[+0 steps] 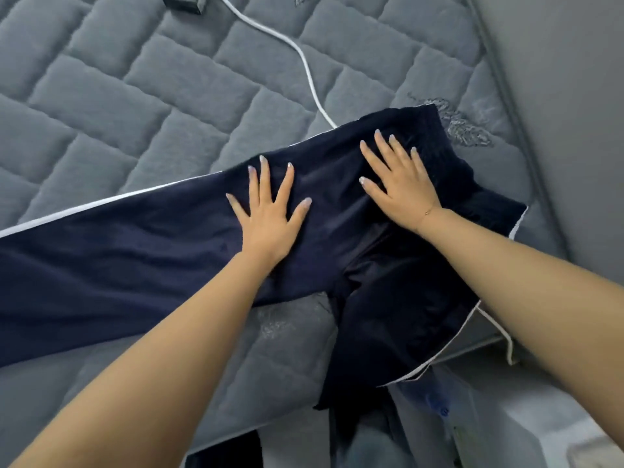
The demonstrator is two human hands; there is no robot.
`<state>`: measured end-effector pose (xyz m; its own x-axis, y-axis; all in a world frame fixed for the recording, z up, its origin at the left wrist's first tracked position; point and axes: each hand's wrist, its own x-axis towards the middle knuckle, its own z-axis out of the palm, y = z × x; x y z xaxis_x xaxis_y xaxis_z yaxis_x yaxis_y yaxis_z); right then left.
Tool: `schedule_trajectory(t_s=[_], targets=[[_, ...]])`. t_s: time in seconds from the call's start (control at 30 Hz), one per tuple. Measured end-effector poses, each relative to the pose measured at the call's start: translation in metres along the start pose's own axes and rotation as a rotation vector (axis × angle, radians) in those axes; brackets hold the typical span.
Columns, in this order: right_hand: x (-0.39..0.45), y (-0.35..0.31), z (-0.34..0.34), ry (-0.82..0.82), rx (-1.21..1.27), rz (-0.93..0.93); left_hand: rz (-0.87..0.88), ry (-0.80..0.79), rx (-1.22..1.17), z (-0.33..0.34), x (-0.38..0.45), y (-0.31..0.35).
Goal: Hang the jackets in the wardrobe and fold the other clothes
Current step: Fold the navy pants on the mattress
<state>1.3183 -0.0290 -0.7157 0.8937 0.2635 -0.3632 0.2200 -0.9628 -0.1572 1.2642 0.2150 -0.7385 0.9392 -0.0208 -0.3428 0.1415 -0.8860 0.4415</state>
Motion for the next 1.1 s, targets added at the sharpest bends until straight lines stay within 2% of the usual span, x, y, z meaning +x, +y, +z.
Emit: schedule_trajectory(t_s=[0.07,0.17,0.33,0.43,0.5,0.6,0.73,0.77,0.83,0.97,1.03,1.1], targets=[[0.013,0.036,0.012,-0.022,-0.099,-0.007,-0.062,0.062,0.112,0.016,0.012,0.000],[0.027,0.076,0.018,0.033,-0.155,-0.025,-0.070,0.155,0.261,0.028,0.026,0.002],[0.032,0.088,0.021,0.096,-0.157,-0.047,-0.079,0.145,0.292,0.029,0.030,0.011],[0.028,0.085,0.010,0.059,-0.040,-0.094,-0.100,0.130,0.147,0.022,0.021,0.021],[0.010,0.082,0.003,0.051,0.169,-0.104,-0.113,0.139,0.003,0.024,0.001,0.036],[-0.049,0.075,0.000,0.130,0.441,-0.021,-0.061,0.134,-0.237,0.038,-0.053,0.069],[-0.145,0.067,0.016,0.230,0.633,0.159,0.020,0.167,-0.503,0.068,-0.136,0.112],[-0.166,0.067,0.022,0.250,0.677,0.226,-0.042,0.154,-0.608,0.077,-0.155,0.124],[-0.199,0.071,0.036,0.303,0.753,0.386,-0.303,0.044,-0.901,0.097,-0.189,0.145],[-0.227,0.082,0.053,0.306,0.962,0.755,-1.172,-0.374,-1.746,0.125,-0.228,0.169],[-0.221,0.083,0.053,0.239,1.056,0.868,-1.497,-0.411,-2.004,0.132,-0.232,0.161],[-0.210,0.085,0.054,0.168,1.140,0.929,-1.649,-0.307,-2.121,0.136,-0.234,0.151]])
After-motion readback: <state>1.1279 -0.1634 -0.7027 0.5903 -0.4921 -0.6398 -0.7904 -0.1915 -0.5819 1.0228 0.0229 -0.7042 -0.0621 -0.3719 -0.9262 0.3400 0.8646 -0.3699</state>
